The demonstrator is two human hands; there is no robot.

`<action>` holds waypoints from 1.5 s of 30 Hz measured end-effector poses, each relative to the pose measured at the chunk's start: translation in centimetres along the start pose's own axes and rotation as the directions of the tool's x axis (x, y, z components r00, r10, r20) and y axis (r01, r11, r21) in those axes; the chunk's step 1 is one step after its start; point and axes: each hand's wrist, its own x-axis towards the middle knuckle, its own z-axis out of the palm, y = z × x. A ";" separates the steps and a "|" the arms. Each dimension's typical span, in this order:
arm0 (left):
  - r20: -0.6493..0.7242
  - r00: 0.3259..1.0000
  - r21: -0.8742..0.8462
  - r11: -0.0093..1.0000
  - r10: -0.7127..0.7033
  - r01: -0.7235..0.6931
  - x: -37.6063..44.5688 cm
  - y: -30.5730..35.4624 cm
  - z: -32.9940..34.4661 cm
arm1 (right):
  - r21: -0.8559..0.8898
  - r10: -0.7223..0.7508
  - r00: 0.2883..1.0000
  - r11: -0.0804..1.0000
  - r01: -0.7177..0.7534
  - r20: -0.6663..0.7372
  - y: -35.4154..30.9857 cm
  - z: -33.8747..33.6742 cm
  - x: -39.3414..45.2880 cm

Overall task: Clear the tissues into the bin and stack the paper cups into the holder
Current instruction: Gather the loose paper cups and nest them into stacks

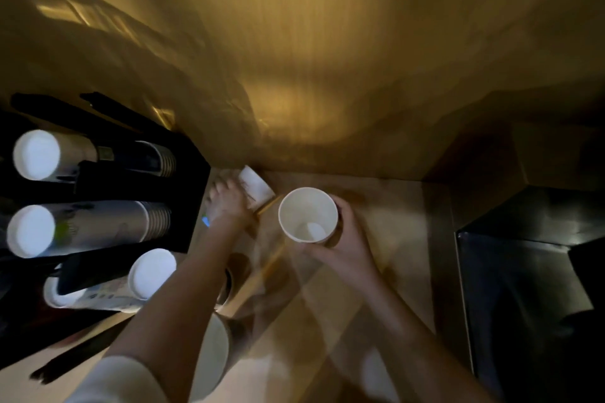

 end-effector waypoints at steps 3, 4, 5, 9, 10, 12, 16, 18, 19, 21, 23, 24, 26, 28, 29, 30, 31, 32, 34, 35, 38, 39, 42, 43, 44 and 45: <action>0.016 0.999 0.046 0.999 0.027 -0.028 -0.1 0.2 0.2 | 0.047 0.013 1.000 0.999 -0.013 -0.010 0.4 0.3 -0.1; 0.019 0.999 0.045 0.999 0.027 -0.028 -0.1 0.3 0.1 | 0.058 0.018 1.000 0.998 -0.018 -0.013 0.6 0.4 -0.1; 0.017 1.000 0.039 0.999 0.022 -0.023 -0.2 0.4 0.0 | 0.070 0.026 1.000 0.997 -0.025 -0.016 0.6 0.5 -0.1; -0.010 1.000 -0.040 0.999 0.000 0.000 -0.2 1.0 -0.9 | 0.086 0.023 1.000 0.996 -0.021 -0.011 0.7 0.5 0.0; -0.002 1.000 -0.089 0.996 -0.013 0.012 -0.4 1.3 -1.4 | 0.094 0.020 1.000 0.995 -0.019 -0.004 0.7 0.5 0.0; 0.013 1.000 -0.191 0.981 -0.018 0.020 -0.9 1.9 -2.8 | 0.108 0.016 1.000 0.994 -0.017 0.010 0.8 0.5 0.1; -0.114 0.990 -0.278 0.955 0.077 -0.106 -3.5 2.5 -6.8 | 0.119 0.008 1.000 0.993 -0.011 0.024 0.9 0.6 0.2; -0.298 0.942 -0.331 0.908 0.156 -0.255 -5.6 2.5 -8.8 | 0.108 0.012 1.000 0.994 -0.015 0.020 0.9 0.7 0.2; -0.395 0.900 -0.367 0.866 0.185 -0.339 -6.7 2.5 -9.7 | 0.106 0.008 1.000 0.994 -0.010 0.015 0.9 0.7 0.3; -0.522 0.828 -0.436 0.770 0.206 -0.466 -9.2 2.6 -11.3 | 0.106 -0.006 1.000 0.994 0.006 0.006 0.8 0.8 0.2; -0.516 0.828 -0.534 0.675 0.218 -0.510 -11.3 2.8 -12.0 | 0.111 -0.020 1.000 0.994 0.019 0.003 0.7 0.8 0.1; -0.490 0.843 -0.586 0.632 0.221 -0.506 -12.0 2.9 -11.9 | 0.112 -0.026 1.000 0.993 0.025 0.009 0.8 0.8 0.0; -0.454 0.861 -0.627 0.605 0.228 -0.491 -12.8 3.1 -10.9 | 0.125 -0.038 0.999 0.992 0.035 0.020 1.0 0.6 -0.2; -0.421 0.873 -0.628 0.616 0.245 -0.476 -13.4 3.3 -9.2 | 0.152 -0.042 0.999 0.988 0.037 0.027 1.2 0.2 -0.5; -0.405 0.880 -0.633 0.619 0.247 -0.465 -13.8 3.4 -8.3 | 0.159 -0.047 0.999 0.986 0.042 0.028 1.3 0.0 -0.7; -0.393 0.887 -0.644 0.616 0.243 -0.454 -14.2 3.6 -7.4 | 0.165 -0.052 0.998 0.985 0.047 0.026 1.4 -0.2 -0.8; -0.387 0.892 -0.655 0.611 0.234 -0.445 -14.6 3.8 -6.5 | 0.174 -0.053 0.998 0.984 0.048 0.024 1.3 -0.4 -1.0; -0.386 0.895 -0.661 0.609 0.225 -0.438 -15.0 4.1 -5.6 | 0.176 -0.049 0.999 0.983 0.045 0.018 1.1 -0.4 -1.2; -0.380 0.899 -0.652 0.626 0.218 -0.427 -15.4 4.4 -4.0 | 0.147 -0.035 0.999 0.989 0.033 0.010 0.6 -0.3 -1.4; -0.378 0.899 -0.648 0.630 0.220 -0.427 -15.5 4.5 -3.2 | 0.125 -0.024 1.000 0.992 0.022 0.012 0.4 -0.2 -1.5; -0.343 0.916 -0.658 0.642 0.209 -0.393 -15.8 4.2 -1.6 | 0.056 -0.005 1.000 0.998 0.004 0.017 -0.2 -0.1 -2.0; -0.326 0.922 -0.652 0.657 0.208 -0.379 -16.0 4.0 -1.2 | 0.033 -0.008 1.000 0.999 0.007 0.021 -0.2 -0.1 -2.2; -0.298 0.927 -0.646 0.668 0.227 -0.371 -16.5 3.5 -0.3 | -0.025 -0.026 0.999 0.999 0.027 0.024 -0.1 -0.2 -2.8; -0.293 0.929 -0.654 0.662 0.224 -0.366 -16.6 3.4 0.0 | -0.033 -0.030 0.999 0.999 0.031 0.026 -0.1 -0.2 -3.0; -0.298 0.929 -0.657 0.660 0.218 -0.366 -16.6 3.3 0.1 | -0.042 -0.026 0.999 0.999 0.028 0.029 -0.1 -0.2 -3.1; -0.307 0.928 -0.656 0.659 0.212 -0.367 -16.6 3.4 0.2 | -0.051 -0.020 0.999 0.998 0.022 0.029 -0.2 -0.3 -3.1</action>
